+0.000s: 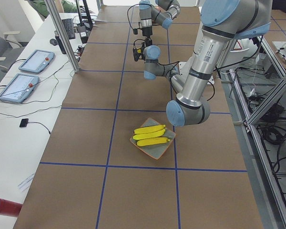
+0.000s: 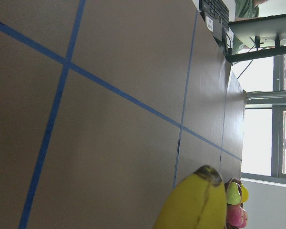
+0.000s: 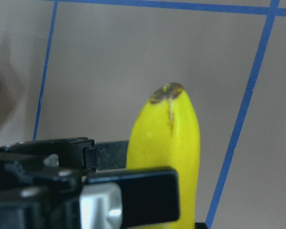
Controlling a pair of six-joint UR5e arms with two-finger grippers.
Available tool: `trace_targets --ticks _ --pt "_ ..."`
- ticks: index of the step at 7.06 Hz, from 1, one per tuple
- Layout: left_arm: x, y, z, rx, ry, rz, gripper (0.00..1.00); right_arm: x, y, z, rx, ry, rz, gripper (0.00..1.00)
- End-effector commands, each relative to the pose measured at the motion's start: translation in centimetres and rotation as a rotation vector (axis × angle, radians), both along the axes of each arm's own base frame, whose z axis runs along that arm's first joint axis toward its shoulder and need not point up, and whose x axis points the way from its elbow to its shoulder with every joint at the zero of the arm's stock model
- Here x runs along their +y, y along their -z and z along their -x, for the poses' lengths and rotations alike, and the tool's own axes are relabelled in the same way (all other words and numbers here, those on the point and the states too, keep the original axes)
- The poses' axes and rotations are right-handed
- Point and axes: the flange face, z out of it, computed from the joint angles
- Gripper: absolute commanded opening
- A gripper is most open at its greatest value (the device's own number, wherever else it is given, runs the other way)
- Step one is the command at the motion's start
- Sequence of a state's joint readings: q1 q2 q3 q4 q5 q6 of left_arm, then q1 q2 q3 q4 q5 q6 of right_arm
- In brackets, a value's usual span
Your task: Transfer all bananas from basket to plate
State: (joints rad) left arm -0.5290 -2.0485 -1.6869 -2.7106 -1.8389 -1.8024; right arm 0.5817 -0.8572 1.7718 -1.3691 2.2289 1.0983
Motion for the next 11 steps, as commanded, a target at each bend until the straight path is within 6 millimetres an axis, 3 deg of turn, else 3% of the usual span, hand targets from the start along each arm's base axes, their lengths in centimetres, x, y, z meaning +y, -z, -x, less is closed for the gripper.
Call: trace_targets --ticks 1,4,9,10,11 --pt "0.03 0.37 -0.11 0.005 -0.002 -0.003 0.78 0.17 -0.09 0.13 0.0 0.003 0.0 0.0" --pt "-0.03 0.72 -0.21 0.011 -0.002 -0.005 0.76 0.39 -0.18 0.33 0.001 0.008 0.002 0.0" --pt "-0.25 0.69 -0.59 0.006 -0.002 -0.004 0.47 0.61 -0.28 0.52 0.002 0.012 0.003 0.0" --pt "-0.28 0.48 -0.68 0.002 -0.003 -0.002 0.3 0.62 -0.28 0.52 0.002 0.012 0.003 0.0" --pt "-0.27 0.49 -0.66 0.004 -0.003 -0.002 0.02 0.62 -0.28 0.52 0.002 0.013 0.001 0.0"
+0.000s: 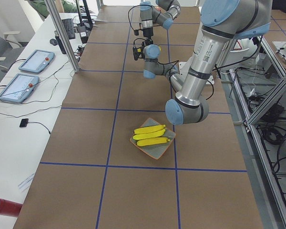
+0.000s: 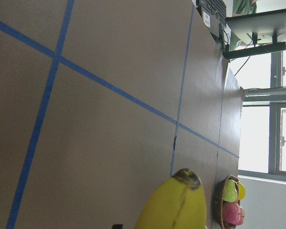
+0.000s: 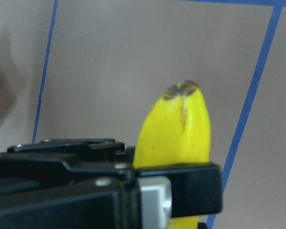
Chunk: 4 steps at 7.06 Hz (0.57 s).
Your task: Transfer all bananas from basket to plate
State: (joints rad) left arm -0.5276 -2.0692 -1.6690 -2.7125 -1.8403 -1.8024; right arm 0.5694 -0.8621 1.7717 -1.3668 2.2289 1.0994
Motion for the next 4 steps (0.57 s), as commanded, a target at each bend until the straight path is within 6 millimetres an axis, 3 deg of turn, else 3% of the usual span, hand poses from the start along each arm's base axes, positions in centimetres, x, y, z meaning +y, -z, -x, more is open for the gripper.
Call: trace_targets --ticks 1,2,3,4 --pt "0.02 -0.13 -0.02 -0.001 -0.003 0.0 0.0 0.01 -0.24 0.07 0.003 0.003 0.004 0.0" --pt "0.51 -0.11 -0.06 -0.005 -0.057 -0.008 0.0 0.09 -0.29 0.0 0.0 0.016 0.011 0.63" --pt "0.77 -0.01 0.02 -0.006 -0.085 -0.014 0.0 0.1 -0.29 0.0 0.002 0.014 0.022 0.98" --pt "0.8 -0.09 0.04 -0.007 -0.087 -0.014 0.0 0.12 -0.19 0.0 0.007 -0.001 0.066 0.99"
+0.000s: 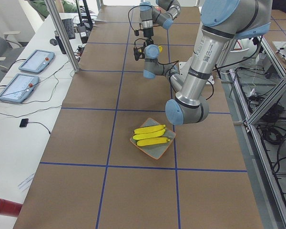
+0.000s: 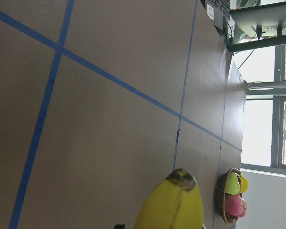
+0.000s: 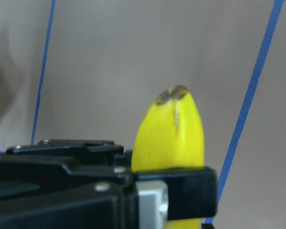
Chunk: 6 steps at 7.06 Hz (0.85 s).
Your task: Transfer all bananas from basket to plate
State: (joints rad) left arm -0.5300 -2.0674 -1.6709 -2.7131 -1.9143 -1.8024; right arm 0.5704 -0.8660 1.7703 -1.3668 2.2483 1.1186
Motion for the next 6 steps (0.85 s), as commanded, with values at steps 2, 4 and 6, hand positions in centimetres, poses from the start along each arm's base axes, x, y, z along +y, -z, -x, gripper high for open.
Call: trace_targets --ticks 2,4,6 --pt "0.1 0.0 0.0 -0.002 -0.016 -0.002 0.0 0.1 0.3 -0.1 -0.009 -0.011 0.04 0.99" --pt "-0.2 -0.1 0.3 -0.004 -0.011 -0.002 0.0 0.7 0.9 -1.4 -0.033 0.007 0.053 0.99" --pt "-2.5 -0.5 2.2 -0.042 -0.029 0.009 0.0 1.1 -0.8 -5.7 -0.055 0.034 0.081 0.99"
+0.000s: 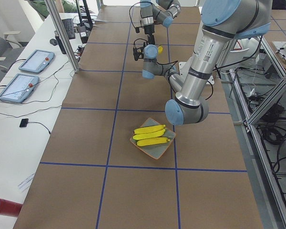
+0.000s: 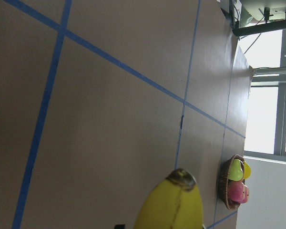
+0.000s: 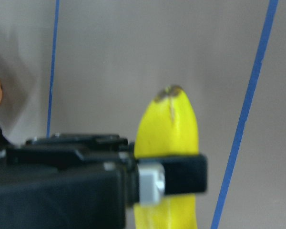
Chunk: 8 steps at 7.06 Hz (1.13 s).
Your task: Transfer all bananas from basket to plate
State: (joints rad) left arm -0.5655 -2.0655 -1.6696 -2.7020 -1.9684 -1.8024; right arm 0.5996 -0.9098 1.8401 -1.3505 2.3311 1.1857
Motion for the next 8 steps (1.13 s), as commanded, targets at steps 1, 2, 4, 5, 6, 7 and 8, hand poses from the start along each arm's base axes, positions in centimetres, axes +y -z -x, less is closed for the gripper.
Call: trace_targets --ticks 1,2,4,5,6,7,8 --pt "-1.7 -0.4 1.2 -0.032 -0.008 0.013 0.0 0.5 -1.8 -4.1 -0.015 0.006 0.017 0.99" --pt "-2.3 -1.0 1.2 -0.046 0.003 0.003 0.0 0.0 -1.6 -6.2 -0.033 0.012 0.028 0.99" --pt "-4.1 -2.7 2.0 -0.084 0.011 -0.005 0.0 -1.1 -3.3 -10.8 -0.037 -0.015 0.052 0.99" --pt "-5.5 -4.3 4.4 -0.107 -0.005 0.007 0.0 -2.7 -4.3 -12.9 -0.028 -0.056 0.067 0.99" --pt "-7.5 -5.9 7.9 -0.133 -0.05 0.009 0.0 -3.6 -5.7 -14.0 -0.009 -0.083 0.085 0.99" --pt "-9.4 -8.5 12.0 -0.171 -0.096 -0.007 0.0 -3.8 -6.4 -14.0 0.002 -0.088 0.095 0.99" --pt "-10.1 -11.5 15.7 -0.202 -0.12 -0.027 0.0 -4.2 -7.2 -14.4 0.014 -0.099 0.108 0.99"
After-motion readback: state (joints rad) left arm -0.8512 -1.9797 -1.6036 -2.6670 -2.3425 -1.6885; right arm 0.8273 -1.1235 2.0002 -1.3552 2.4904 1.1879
